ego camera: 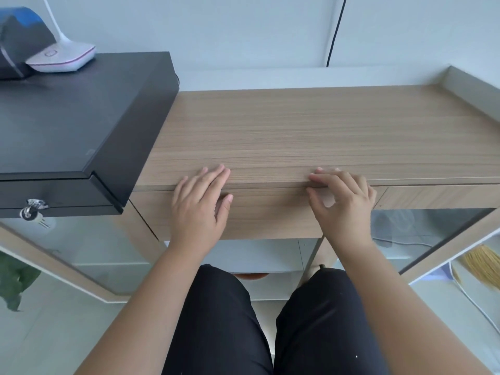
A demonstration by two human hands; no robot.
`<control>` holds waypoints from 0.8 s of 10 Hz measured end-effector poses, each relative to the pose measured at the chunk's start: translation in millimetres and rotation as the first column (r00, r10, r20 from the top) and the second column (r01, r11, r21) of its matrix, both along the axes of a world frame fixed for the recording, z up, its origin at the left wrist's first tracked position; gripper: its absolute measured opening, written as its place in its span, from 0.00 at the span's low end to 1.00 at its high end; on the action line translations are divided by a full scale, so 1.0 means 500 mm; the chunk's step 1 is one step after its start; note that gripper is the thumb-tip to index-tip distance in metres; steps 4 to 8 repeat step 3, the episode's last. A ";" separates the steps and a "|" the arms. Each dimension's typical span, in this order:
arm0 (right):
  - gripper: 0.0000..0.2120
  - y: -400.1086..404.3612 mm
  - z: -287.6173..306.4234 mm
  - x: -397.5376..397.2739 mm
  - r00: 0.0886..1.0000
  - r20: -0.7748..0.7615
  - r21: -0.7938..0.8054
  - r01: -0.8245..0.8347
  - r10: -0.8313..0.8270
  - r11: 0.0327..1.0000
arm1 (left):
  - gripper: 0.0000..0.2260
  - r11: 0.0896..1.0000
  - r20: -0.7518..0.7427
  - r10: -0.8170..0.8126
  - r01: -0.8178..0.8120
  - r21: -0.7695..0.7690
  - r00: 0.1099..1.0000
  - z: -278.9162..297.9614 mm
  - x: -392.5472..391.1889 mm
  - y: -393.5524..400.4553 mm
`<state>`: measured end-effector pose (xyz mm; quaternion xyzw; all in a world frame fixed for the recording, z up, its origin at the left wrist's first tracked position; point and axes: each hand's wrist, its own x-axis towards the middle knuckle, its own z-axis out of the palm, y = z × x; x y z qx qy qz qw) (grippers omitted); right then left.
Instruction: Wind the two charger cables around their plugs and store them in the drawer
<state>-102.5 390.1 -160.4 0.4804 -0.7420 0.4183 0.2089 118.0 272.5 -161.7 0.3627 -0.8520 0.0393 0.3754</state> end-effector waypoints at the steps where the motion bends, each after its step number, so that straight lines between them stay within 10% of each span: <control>1: 0.10 -0.002 -0.003 0.004 1.000 0.021 -0.007 0.001 -0.001 1.000 | 0.17 1.000 -0.027 0.022 -0.022 0.010 0.999 0.003 -0.006 0.000; 8: 0.10 -0.001 -0.002 0.004 1.000 0.013 -0.020 0.011 -0.011 1.000 | 0.18 0.995 0.003 -0.020 0.020 0.102 1.000 0.052 -0.013 0.003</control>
